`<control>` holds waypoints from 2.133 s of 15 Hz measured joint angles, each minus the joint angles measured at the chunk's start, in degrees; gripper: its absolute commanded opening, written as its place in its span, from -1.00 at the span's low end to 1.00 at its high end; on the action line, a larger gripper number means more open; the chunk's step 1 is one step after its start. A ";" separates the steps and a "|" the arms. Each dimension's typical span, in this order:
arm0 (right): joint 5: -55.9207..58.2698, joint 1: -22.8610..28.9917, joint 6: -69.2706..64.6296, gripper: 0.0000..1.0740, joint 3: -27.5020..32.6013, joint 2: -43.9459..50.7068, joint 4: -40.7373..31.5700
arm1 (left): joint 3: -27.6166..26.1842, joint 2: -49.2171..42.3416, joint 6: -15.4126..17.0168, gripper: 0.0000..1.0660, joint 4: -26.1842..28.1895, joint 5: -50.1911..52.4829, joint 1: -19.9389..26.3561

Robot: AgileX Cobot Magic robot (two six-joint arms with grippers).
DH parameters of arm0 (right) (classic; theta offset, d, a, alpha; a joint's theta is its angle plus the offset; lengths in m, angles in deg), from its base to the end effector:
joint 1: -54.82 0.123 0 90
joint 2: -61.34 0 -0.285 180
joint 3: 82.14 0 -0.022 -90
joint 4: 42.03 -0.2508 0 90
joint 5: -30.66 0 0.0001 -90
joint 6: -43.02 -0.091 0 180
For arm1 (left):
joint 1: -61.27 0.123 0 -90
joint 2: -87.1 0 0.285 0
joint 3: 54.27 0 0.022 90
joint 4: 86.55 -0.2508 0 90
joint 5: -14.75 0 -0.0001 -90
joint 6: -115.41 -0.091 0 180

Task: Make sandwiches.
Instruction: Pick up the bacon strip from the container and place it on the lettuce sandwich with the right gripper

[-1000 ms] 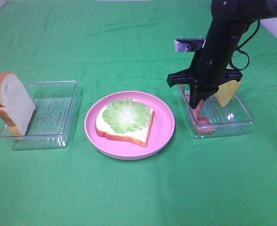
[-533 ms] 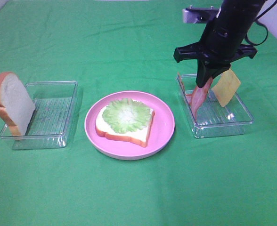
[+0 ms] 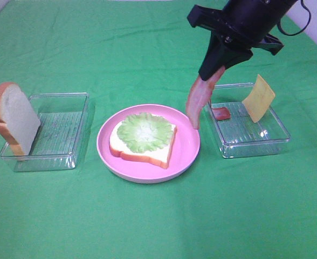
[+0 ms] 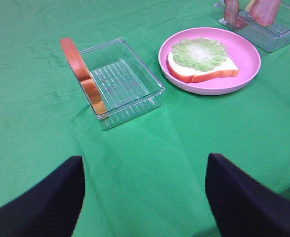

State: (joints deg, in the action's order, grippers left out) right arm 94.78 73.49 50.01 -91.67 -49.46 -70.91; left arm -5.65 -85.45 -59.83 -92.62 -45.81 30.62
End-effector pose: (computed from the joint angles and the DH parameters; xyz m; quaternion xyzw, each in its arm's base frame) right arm 0.3438 0.1579 0.2839 -0.1358 0.9542 0.2477 0.0984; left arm -0.0007 0.0101 0.2777 0.1883 0.8286 -0.1091 0.5158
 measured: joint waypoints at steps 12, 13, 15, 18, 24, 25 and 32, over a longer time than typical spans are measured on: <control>-17.02 9.17 16.16 -1.00 0.00 -17.36 -37.87 | 0.00 0.00 0.00 0.26 0.00 0.00 0.00; -17.02 9.17 16.16 -1.00 0.00 -17.36 -37.87 | 0.00 0.00 0.00 0.26 0.00 0.00 0.00; -20.68 9.28 16.21 -1.00 0.00 -19.42 -38.16 | 0.00 0.00 0.00 0.26 0.00 0.00 0.00; -22.40 9.11 15.24 -1.00 0.00 -21.08 -33.80 | 0.00 0.00 0.00 0.26 0.00 0.00 0.00; -21.26 6.65 6.30 -1.00 0.00 -21.08 -16.79 | 0.00 0.00 0.00 0.26 -0.06 0.00 0.00; -20.86 6.65 5.84 -1.00 0.00 -21.08 -14.67 | 0.00 0.00 0.00 0.26 -0.06 0.00 0.00; -19.08 6.65 3.04 0.07 0.00 -20.91 -9.80 | 0.00 0.00 0.00 0.26 -0.06 0.00 0.00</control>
State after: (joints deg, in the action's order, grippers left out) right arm 75.70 80.14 53.05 -91.67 -70.37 -80.71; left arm -5.65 -85.45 -59.83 -92.68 -45.81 30.62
